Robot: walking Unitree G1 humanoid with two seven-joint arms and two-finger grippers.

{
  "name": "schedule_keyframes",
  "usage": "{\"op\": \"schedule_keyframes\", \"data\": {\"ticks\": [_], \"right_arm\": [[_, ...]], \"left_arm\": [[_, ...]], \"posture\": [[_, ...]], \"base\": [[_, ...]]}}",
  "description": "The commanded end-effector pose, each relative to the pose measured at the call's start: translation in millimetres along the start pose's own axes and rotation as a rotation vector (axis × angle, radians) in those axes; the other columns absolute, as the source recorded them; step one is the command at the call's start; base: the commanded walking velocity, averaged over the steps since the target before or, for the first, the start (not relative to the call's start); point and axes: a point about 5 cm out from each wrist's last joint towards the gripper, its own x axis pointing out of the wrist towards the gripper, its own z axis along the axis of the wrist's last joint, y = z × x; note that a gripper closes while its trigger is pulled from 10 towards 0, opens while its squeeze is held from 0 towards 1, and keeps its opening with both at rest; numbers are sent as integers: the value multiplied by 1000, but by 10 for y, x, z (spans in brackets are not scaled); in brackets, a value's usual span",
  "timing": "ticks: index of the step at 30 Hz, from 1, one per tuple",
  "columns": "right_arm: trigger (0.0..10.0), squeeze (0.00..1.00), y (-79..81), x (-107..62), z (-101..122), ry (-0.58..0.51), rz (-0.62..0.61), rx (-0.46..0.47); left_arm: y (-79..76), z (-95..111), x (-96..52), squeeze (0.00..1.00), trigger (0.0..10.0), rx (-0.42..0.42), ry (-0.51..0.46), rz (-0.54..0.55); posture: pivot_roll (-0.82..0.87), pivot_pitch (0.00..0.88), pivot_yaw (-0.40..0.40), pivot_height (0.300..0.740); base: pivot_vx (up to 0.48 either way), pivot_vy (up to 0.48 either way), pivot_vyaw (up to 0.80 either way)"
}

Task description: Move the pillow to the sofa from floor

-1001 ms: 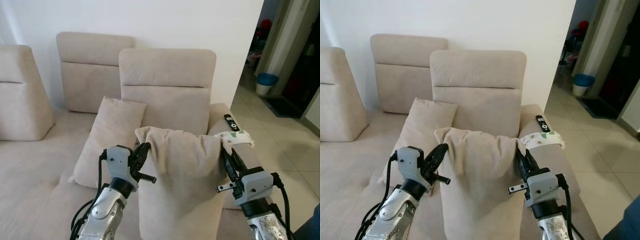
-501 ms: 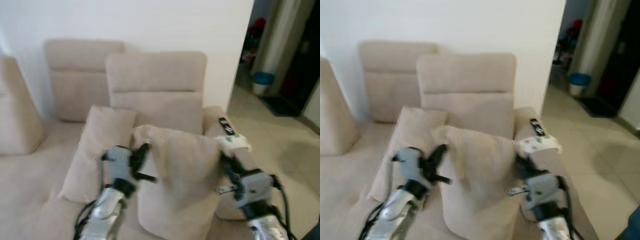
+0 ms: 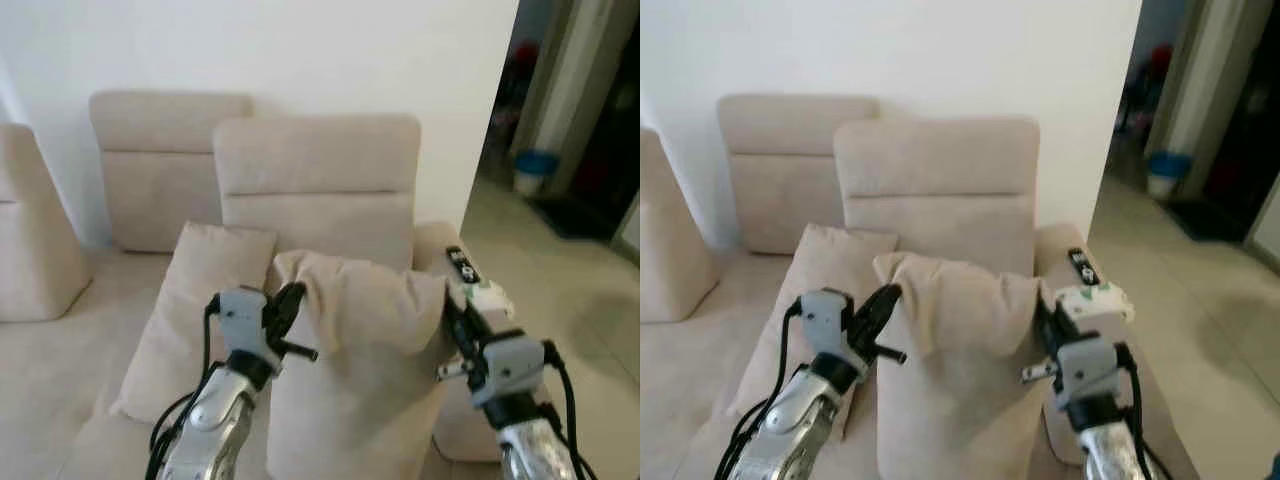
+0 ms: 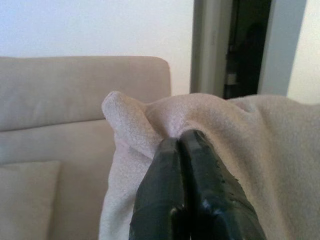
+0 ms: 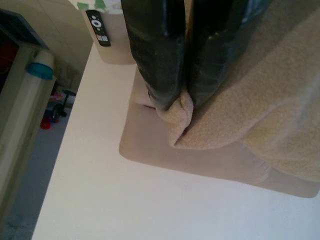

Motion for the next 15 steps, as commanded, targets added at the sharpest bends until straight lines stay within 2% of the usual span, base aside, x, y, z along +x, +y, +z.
{"op": "schedule_keyframes", "data": {"ticks": [1, 4, 7, 8, 10, 14, 15], "right_arm": [[10000, 0, 35, 36, -25, 23, 9, 32], [10000, 0, -38, 79, -106, 79, -14, 45], [10000, 0, -132, 109, -169, 122, -49, 49], [10000, 0, -132, 109, -169, 122, -49, 49], [10000, 0, -234, 115, -301, 213, -87, 59], [10000, 0, -246, 110, -326, 231, -92, 65], [10000, 0, -266, 101, -353, 251, -104, 70]], "left_arm": [[-6, 80, 62, 0, 10000, 64, -36, -4], [-64, 141, 210, 0, 10000, 153, -32, -45], [-114, 174, 330, 0, 10000, 187, -22, -83], [-114, 174, 330, 0, 10000, 187, -22, -83], [-187, 139, 444, 0, 10000, 230, 40, -139], [-203, 127, 458, 0, 10000, 237, 54, -151], [-231, 110, 478, 0, 10000, 245, 81, -177]], "posture": [[-23, 29, 19, 728], [-26, 27, 22, 728], [-32, 25, 27, 728], [-32, 25, 27, 728], [-39, 22, 34, 728], [-39, 22, 34, 728], [-44, 20, 40, 728]], "base": [[0, 0, 0], [0, 0, 0], [0, 0, 0], [0, 0, 0], [0, 0, 0], [0, 0, 0], [0, 0, 0]]}}
